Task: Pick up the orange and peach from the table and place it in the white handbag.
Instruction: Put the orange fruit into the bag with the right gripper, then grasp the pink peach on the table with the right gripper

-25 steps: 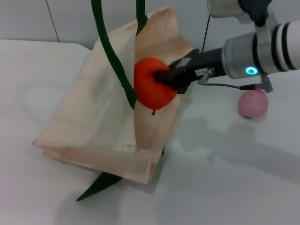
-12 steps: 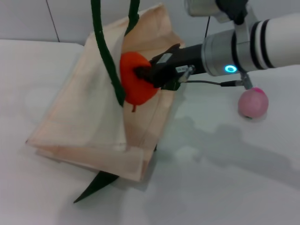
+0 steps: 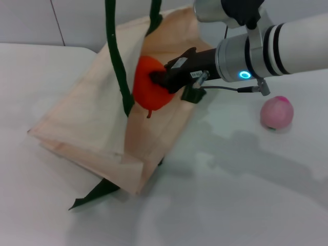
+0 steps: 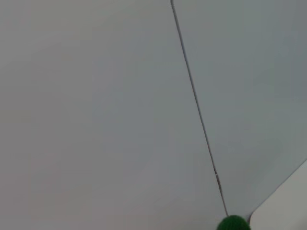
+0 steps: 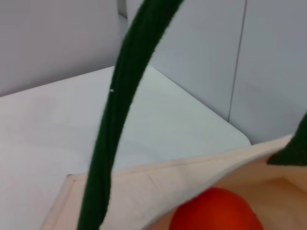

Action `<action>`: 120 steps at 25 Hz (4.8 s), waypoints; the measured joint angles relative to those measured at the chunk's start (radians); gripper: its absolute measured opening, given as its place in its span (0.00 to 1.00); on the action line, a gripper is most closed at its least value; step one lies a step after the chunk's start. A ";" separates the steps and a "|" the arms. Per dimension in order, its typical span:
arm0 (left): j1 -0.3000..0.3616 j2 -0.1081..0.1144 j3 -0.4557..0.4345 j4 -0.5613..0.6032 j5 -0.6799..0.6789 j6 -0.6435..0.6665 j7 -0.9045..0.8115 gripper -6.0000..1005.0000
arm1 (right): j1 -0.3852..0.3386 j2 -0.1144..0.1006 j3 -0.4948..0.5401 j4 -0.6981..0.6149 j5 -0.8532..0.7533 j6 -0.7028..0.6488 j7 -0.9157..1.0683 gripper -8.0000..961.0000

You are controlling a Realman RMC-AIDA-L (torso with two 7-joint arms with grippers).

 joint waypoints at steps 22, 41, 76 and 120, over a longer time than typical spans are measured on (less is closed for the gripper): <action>0.000 0.000 0.012 0.001 -0.001 0.004 -0.002 0.12 | 0.083 -0.004 0.003 0.101 0.021 -0.006 -0.015 0.18; -0.005 0.000 0.026 0.004 0.000 0.006 -0.011 0.12 | 0.134 -0.003 0.006 0.193 0.018 -0.056 -0.008 0.83; 0.046 0.001 0.018 0.003 0.044 0.009 -0.011 0.12 | -0.232 -0.005 0.349 -0.286 -0.594 0.353 0.270 0.93; 0.004 0.002 0.017 0.004 0.040 -0.015 -0.014 0.14 | -0.076 -0.013 0.468 0.180 -0.600 0.138 0.171 0.92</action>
